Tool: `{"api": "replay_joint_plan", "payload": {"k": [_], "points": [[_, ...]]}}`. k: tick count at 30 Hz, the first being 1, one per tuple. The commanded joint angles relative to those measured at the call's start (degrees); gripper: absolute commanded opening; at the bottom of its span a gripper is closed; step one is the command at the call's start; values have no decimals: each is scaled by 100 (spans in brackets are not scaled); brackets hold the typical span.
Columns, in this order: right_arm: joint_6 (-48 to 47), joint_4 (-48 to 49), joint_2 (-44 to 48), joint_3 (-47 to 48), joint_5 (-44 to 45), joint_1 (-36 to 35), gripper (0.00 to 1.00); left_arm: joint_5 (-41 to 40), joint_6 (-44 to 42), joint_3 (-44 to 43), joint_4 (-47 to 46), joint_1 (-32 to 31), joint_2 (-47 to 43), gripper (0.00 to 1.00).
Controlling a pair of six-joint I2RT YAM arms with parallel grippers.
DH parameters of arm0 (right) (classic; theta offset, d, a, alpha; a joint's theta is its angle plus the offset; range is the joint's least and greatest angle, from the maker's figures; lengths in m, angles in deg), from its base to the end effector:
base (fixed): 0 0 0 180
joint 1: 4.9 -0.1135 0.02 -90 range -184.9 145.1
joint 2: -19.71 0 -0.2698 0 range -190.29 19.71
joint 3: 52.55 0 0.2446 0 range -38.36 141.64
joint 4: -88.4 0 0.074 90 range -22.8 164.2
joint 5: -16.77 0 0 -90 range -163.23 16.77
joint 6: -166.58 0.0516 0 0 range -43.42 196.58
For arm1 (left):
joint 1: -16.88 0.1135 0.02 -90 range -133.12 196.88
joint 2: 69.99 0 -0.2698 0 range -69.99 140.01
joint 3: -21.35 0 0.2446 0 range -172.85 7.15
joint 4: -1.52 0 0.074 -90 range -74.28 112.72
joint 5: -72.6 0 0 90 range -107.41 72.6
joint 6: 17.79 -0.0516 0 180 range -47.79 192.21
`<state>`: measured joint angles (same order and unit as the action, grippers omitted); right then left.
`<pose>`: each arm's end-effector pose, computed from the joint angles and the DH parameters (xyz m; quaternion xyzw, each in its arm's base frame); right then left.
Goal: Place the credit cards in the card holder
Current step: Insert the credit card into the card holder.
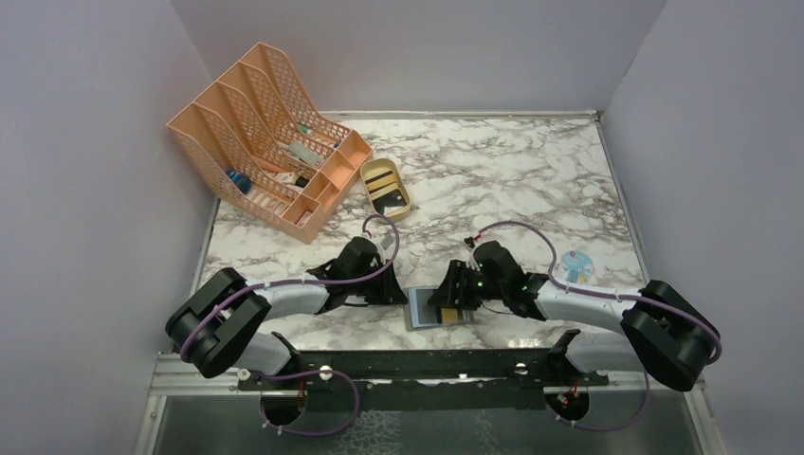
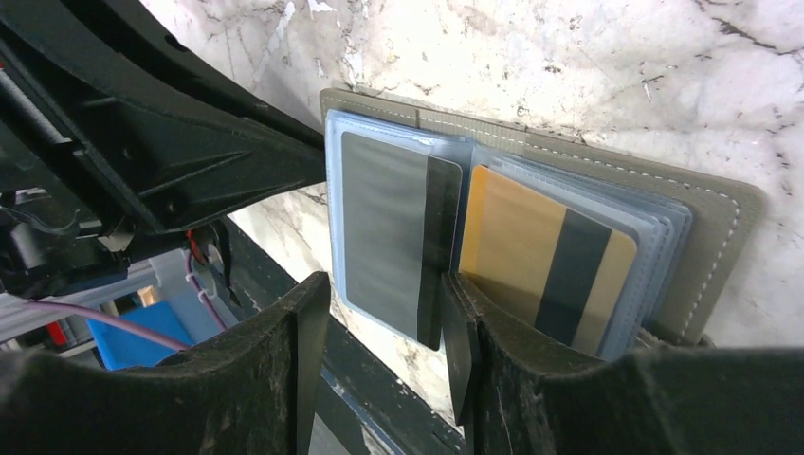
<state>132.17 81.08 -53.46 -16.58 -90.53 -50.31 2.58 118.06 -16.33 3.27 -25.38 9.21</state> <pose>0.1468 0.1707 0.1374 0.0230 0.9133 0.3831 0.1360 0.1671 -0.1756 0.1324 0.0404 0.9058 -0.3860 0.1700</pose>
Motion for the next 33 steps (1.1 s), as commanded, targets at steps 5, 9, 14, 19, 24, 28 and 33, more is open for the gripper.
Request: {"api": "replay_joint_plan", "payload": {"k": [5, 9, 14, 19, 24, 28, 33], "points": [[-119, -783, 392, 184, 540, -51, 51, -42, -47, 87, 53, -37, 34, 18], [-200, -782, 73, 374, 629, -117, 52, -49, -87, 11, 145, -37, 79, 18], [-218, -685, -375, 640, 637, -257, 52, -55, -67, 36, 129, -37, 37, 18], [-216, -309, -400, 644, 369, -311, 50, -63, -66, 21, 164, -37, 16, 18], [-173, 280, -400, 450, -3, -311, 46, -165, -142, -101, 358, -37, 24, 18], [-362, -78, -374, 607, -68, -311, 45, -369, -157, -240, 677, -28, -126, 18], [-603, -1660, 173, 1018, 857, -311, 45, -527, -112, -413, 998, -10, -476, 25]]}}
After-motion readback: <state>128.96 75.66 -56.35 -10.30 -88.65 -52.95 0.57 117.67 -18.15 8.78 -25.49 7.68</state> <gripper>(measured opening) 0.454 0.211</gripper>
